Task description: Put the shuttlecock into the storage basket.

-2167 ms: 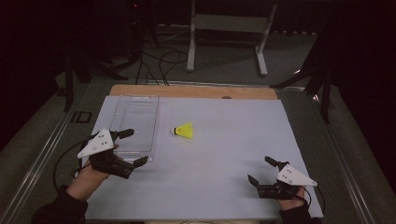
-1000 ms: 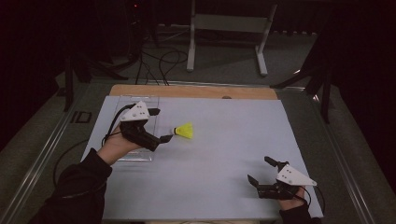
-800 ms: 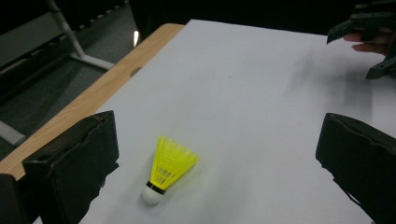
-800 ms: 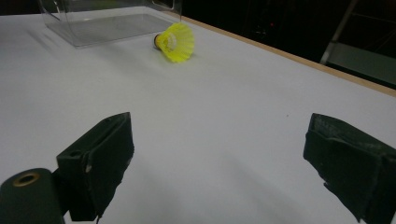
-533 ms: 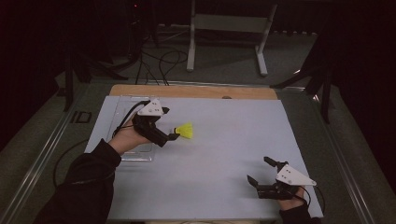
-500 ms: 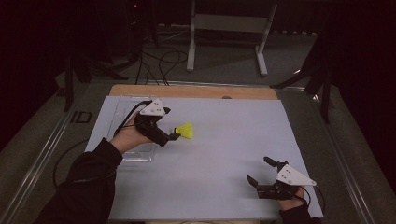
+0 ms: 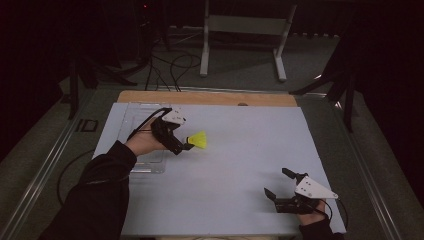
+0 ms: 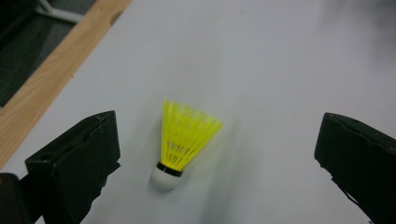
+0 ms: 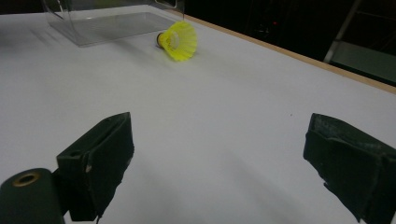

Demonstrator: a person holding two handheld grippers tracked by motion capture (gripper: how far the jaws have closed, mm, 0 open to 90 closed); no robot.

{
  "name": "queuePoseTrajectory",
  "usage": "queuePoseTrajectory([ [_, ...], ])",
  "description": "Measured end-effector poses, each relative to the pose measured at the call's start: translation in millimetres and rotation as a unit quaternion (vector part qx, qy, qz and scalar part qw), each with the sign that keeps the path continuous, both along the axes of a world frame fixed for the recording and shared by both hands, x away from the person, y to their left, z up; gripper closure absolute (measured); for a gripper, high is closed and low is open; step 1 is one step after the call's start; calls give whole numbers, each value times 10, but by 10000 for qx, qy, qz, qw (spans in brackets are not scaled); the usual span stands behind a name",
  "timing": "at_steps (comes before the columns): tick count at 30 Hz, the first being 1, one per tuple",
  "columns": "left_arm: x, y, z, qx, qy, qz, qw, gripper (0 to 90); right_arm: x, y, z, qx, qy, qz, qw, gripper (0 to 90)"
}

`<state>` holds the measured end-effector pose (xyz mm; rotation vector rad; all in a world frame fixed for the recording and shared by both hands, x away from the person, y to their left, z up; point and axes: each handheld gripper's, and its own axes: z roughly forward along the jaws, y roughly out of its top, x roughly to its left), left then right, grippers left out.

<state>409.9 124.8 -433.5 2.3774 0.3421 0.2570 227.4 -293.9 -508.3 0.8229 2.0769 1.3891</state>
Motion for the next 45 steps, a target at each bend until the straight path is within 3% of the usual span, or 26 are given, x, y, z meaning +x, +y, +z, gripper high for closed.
queuePoseTrajectory([
  [8,135,-111,-106,502,73,-234,9984,19,0,-1,-3,-5,5,11,10000,85],
  [12,187,-149,-117,582,156,-335,9976,21,-2,-3,-1,1,1,15,10000,86],
  [22,332,-206,-174,1061,458,-583,9916,37,-2,-4,-3,9,8,31,10000,85],
  [28,415,-242,-256,1514,592,-660,9845,66,0,-1,-8,-8,20,32,10000,86],
  [33,432,-307,-318,1803,496,-603,9805,156,1,-5,-9,-6,9,41,10000,85],
  [35,437,-328,-349,1983,436,-654,9770,169,-1,-5,-8,-10,17,34,10000,85],
  [37,448,-346,-372,2209,359,-737,9719,180,-3,-3,-7,-13,19,37,10000,86],
  [40,464,-377,-399,2309,320,-772,9694,205,-4,-2,-7,-14,21,47,10000,86],
  [41,476,-398,-414,2497,231,-844,9644,213,-4,-2,-7,-16,19,48,10000,86],
  [42,476,-398,-414,2497,231,-844,9644,230,-3,-2,-8,-14,23,53,10000,86],
  [43,481,-416,-432,2630,210,-899,9604,230,-3,-2,-8,-14,23,53,10000,86],
  [44,485,-443,-458,2713,200,-915,9579,266,-3,0,-10,-17,25,59,10000,86],
  [45,485,-443,-458,2713,200,-915,9579,282,-3,0,-10,-17,25,59,10000,86],
])
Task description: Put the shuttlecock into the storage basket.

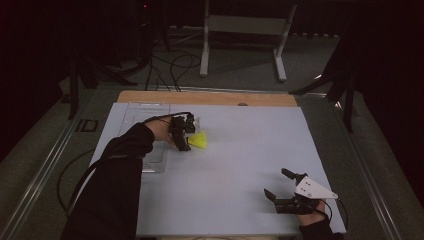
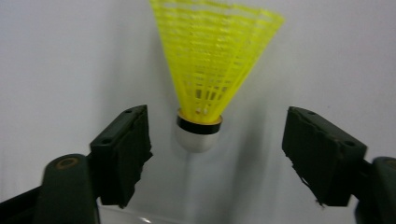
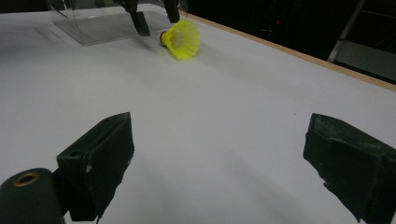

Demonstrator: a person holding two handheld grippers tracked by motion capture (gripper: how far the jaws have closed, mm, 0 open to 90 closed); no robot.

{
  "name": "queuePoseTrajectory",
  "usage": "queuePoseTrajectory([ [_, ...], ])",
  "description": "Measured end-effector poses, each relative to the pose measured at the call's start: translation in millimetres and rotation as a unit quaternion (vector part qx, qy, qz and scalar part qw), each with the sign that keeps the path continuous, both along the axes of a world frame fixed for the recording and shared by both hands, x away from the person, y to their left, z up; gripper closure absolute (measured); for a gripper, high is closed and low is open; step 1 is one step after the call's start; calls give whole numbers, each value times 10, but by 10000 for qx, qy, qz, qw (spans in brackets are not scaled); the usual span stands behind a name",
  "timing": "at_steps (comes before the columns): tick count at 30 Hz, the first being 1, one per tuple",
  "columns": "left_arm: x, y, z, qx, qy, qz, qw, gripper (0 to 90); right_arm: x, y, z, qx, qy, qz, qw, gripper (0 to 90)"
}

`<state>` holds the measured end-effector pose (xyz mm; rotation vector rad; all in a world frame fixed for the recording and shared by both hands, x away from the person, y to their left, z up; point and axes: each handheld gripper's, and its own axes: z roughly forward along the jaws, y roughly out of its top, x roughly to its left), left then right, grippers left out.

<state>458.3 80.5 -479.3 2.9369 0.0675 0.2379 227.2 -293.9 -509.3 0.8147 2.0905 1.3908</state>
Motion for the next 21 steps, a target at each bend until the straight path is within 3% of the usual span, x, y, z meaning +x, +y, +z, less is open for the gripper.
queuePoseTrajectory([
  [10,85,-41,-110,323,-86,-93,9994,426,-7,-5,1,3,3,16,10000,86],
  [21,158,-33,-185,323,72,-71,9994,565,-9,-5,-5,6,23,38,10000,87],
])
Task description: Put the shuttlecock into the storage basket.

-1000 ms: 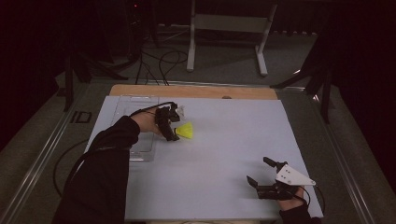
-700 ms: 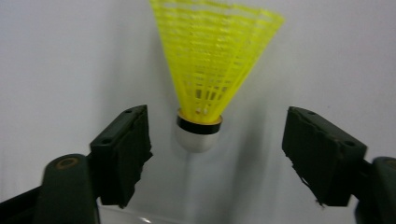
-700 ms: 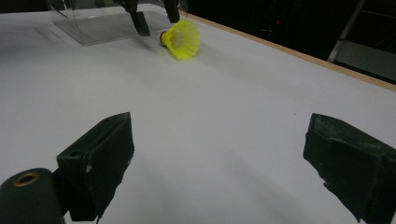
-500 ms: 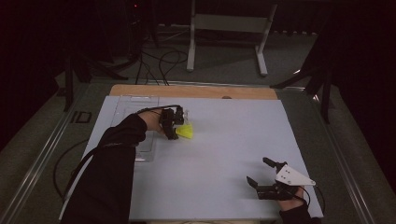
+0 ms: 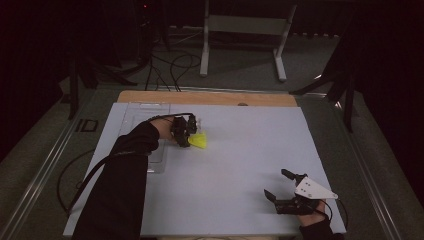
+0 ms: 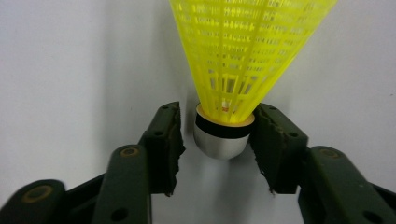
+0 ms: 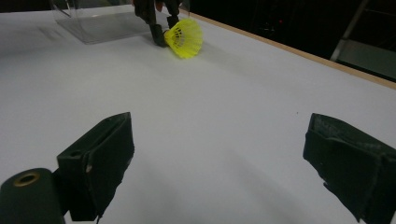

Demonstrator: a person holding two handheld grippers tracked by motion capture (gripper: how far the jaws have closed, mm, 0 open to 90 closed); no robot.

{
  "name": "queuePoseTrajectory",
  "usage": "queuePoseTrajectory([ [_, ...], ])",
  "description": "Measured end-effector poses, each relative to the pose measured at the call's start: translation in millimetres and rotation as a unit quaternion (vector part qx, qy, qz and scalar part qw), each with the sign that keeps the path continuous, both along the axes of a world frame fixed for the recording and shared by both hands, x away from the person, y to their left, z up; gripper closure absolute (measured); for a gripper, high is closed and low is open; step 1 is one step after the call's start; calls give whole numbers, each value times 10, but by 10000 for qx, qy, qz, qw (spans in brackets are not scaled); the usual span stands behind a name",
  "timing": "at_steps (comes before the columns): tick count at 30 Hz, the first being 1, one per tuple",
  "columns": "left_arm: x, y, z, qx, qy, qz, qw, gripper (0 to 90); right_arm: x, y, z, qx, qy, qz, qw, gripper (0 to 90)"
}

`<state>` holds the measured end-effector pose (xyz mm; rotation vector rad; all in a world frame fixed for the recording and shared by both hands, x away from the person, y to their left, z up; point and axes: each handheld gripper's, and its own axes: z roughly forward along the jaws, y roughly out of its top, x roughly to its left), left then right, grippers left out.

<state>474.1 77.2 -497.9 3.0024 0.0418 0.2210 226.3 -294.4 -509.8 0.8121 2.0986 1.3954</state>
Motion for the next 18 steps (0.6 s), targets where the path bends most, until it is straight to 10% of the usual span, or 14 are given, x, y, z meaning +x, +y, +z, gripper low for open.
queuePoseTrajectory([
  [18,-47,-5,209,-196,399,260,9987,651,-1,-6,3,-9,16,-22,10000,87],
])
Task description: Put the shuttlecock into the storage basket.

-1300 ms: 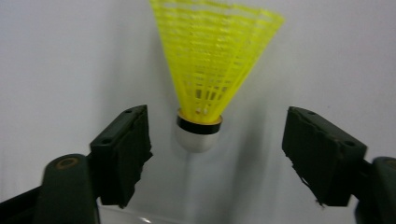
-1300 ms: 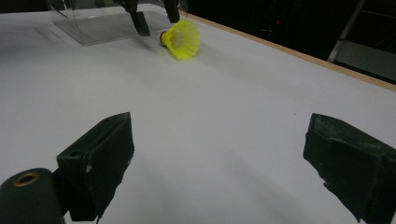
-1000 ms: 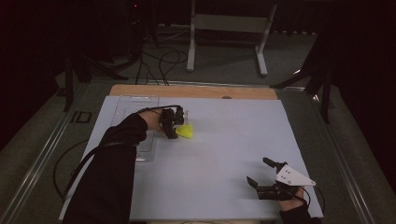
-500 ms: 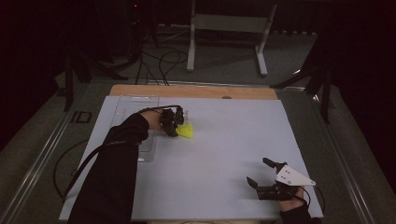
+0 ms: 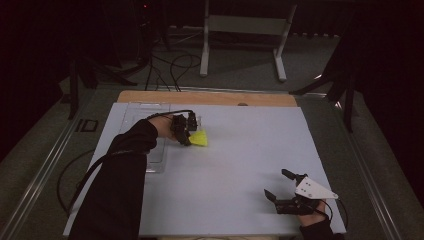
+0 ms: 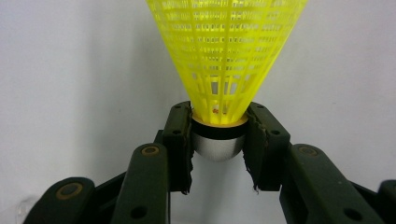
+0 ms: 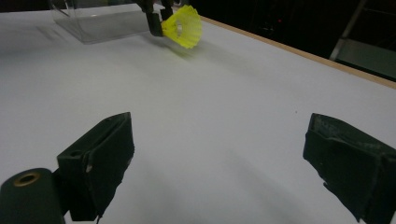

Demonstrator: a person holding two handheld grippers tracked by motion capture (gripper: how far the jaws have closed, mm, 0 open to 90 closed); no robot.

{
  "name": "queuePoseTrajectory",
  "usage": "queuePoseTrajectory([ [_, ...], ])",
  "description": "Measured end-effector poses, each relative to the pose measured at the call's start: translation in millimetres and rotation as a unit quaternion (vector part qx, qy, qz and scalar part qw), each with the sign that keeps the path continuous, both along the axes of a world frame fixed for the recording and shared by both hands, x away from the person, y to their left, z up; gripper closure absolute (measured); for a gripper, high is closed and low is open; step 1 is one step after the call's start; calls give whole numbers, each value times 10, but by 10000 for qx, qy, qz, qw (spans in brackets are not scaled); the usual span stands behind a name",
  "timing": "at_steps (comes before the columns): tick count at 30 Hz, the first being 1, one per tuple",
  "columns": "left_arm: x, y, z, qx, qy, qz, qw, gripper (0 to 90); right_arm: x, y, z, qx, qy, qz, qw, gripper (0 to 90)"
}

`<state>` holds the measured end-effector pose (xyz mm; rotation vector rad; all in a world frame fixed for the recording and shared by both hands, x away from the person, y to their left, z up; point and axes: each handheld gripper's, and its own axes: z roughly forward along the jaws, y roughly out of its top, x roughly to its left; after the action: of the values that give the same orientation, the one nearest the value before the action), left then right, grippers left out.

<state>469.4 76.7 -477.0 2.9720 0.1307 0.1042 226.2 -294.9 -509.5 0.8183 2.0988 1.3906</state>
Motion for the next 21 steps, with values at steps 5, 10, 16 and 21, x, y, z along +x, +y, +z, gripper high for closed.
queuePoseTrajectory([
  [5,-33,22,106,-92,60,228,9997,651,0,-1,0,5,17,-13,10000,87],
  [10,-93,20,229,-240,166,409,9987,651,-1,-4,4,-1,-7,-20,10000,87],
  [16,-173,45,412,-537,234,592,9965,651,-2,-4,9,0,-14,-44,10000,87],
  [21,-225,80,519,-596,368,748,9947,652,-4,1,11,-14,-20,-50,10000,87],
])
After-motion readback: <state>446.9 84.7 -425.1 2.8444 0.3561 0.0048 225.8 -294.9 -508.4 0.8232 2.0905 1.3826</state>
